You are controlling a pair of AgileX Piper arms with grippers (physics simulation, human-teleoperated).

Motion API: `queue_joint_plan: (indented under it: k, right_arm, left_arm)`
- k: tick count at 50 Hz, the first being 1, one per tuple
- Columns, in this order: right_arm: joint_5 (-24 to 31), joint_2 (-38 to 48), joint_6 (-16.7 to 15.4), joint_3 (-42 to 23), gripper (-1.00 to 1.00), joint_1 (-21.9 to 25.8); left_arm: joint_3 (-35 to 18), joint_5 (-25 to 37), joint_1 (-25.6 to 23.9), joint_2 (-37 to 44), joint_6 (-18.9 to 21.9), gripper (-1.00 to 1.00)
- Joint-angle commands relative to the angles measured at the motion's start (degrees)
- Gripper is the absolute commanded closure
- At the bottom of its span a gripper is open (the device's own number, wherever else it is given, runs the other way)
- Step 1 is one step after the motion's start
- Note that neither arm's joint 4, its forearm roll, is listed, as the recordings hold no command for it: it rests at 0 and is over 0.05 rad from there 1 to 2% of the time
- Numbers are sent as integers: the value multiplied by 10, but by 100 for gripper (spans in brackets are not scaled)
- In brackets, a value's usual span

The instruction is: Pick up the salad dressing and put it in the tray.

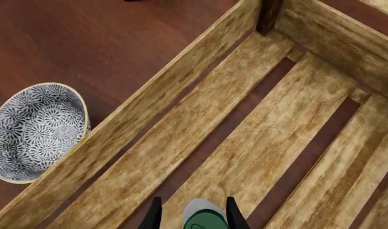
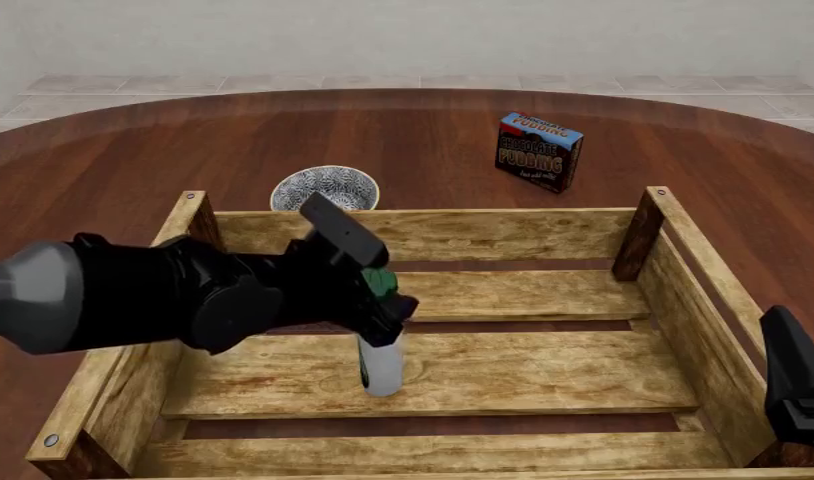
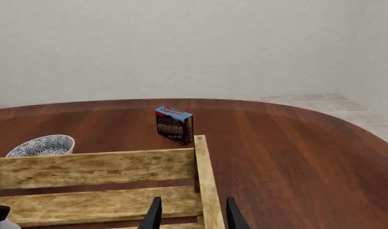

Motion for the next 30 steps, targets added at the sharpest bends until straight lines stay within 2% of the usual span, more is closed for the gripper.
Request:
queue_joint_plan:
  k: [1,30]
  right_arm:
    - [-1,0,1,0,-100,-1]
    - [3,-5,1,1,-100,-3]
  left_arm:
    - [-6,6,1,-8,1,-100]
    - [-16,24,-4,-32,4,-100]
